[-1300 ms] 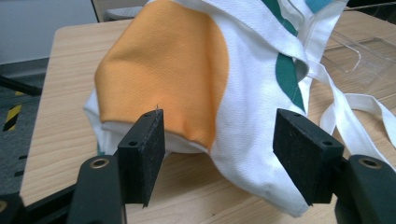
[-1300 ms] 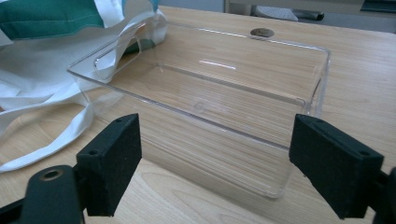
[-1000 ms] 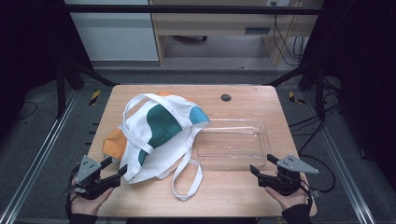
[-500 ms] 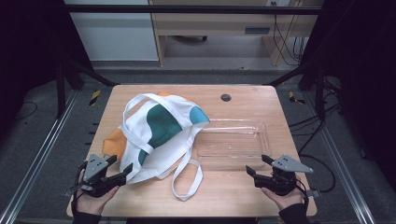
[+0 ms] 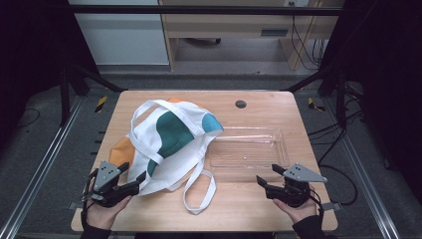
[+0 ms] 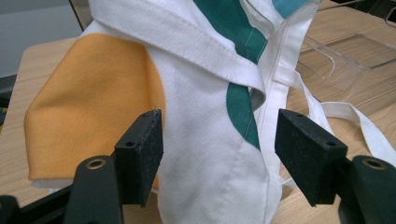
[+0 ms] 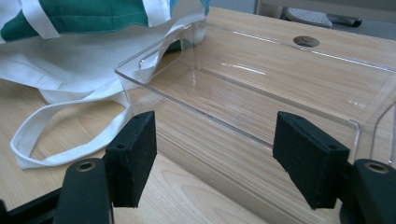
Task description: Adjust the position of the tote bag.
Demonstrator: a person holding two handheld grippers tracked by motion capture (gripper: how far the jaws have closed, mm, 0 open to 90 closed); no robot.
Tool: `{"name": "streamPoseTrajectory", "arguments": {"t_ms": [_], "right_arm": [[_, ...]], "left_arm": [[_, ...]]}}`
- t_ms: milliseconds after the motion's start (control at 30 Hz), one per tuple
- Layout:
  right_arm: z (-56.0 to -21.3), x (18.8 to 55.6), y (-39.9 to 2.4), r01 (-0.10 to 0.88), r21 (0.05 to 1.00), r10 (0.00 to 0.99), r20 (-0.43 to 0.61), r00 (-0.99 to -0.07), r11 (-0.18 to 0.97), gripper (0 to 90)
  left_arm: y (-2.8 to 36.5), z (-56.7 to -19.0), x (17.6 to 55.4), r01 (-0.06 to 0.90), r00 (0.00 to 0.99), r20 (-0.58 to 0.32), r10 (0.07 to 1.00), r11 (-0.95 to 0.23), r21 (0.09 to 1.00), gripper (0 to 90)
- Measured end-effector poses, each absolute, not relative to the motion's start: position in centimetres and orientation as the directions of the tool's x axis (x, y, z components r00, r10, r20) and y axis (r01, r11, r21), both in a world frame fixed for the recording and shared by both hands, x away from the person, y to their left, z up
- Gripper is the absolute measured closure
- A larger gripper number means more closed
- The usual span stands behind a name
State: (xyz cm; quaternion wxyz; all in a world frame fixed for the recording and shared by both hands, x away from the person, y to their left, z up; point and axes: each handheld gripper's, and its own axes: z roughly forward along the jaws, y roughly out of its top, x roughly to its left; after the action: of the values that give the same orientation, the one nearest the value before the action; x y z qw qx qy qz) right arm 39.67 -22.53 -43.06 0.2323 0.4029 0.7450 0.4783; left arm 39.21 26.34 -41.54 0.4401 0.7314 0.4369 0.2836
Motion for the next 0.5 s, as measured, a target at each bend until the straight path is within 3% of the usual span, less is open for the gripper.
{"name": "streamPoseTrajectory", "arguments": {"t_ms": [500], "right_arm": [[-42.7, 39.9, -19.9, 0.357, 0.903, 0.779, 0.042, -0.625, 0.237, 36.7]], "left_arm": [[25.3, -41.5, 40.3, 0.407, 0.439, 0.049, 0.897, -0.247, 0.880, 30.4]]}}
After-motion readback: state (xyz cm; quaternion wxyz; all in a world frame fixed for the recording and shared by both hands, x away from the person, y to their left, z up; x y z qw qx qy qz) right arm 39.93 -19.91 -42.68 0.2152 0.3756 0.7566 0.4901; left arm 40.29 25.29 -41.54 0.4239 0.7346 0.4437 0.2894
